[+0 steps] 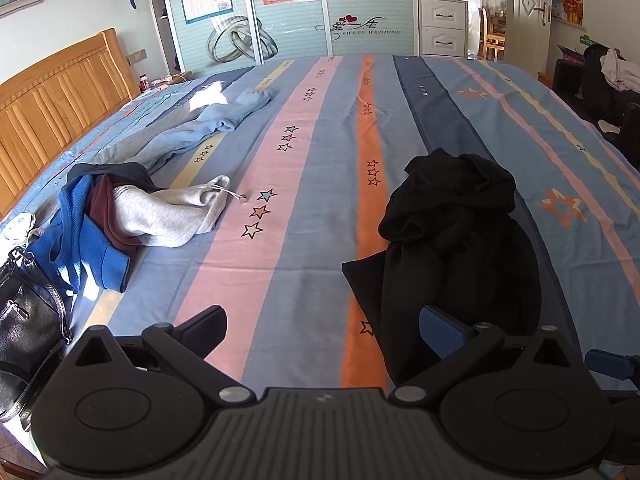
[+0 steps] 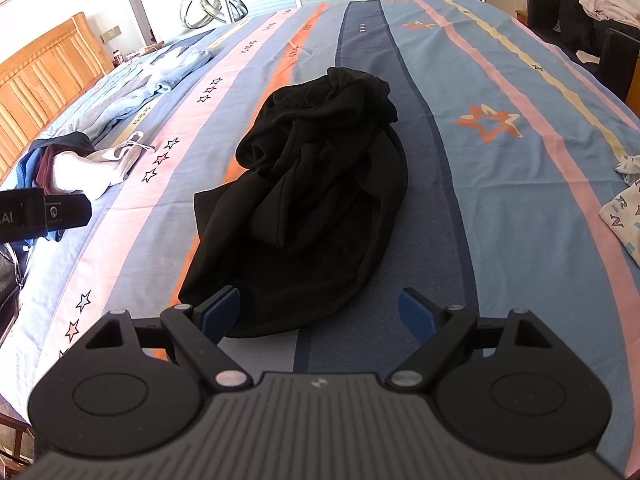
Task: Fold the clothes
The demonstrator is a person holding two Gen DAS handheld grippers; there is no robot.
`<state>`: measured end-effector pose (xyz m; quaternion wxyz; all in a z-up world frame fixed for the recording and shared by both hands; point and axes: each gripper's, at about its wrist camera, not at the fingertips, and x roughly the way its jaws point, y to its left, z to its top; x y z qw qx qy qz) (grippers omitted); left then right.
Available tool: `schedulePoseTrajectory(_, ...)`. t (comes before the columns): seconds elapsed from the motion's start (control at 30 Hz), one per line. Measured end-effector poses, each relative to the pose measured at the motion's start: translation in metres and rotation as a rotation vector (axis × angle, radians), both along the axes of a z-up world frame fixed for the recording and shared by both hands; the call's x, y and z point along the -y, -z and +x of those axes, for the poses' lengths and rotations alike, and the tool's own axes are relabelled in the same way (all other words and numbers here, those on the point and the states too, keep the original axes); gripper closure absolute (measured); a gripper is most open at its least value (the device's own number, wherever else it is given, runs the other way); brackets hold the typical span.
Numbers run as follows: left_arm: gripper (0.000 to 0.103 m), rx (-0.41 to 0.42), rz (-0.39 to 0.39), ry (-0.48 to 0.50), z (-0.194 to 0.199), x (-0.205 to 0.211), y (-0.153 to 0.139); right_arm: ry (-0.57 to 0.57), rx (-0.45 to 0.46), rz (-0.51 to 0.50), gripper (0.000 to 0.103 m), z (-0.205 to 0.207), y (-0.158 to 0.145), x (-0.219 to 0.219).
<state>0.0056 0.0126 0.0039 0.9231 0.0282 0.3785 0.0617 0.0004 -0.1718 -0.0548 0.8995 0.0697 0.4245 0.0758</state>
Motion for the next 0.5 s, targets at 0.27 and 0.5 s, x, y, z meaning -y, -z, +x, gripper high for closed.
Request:
schedulePoseTrajectory(0.27,0.001,-0.006,0.011,0.004,-0.0005,0.0026,0.0005,0.003,0.001,0.008,0.016,-0.0002,-0.0003,0.0013)
schedulePoseTrajectory(0.5,0.001,-0.035,0.002,0.003,0.0005,0.0012,0.004,0.007,-0.001,0.006,0.016,0.0006,0.0007,0.0021)
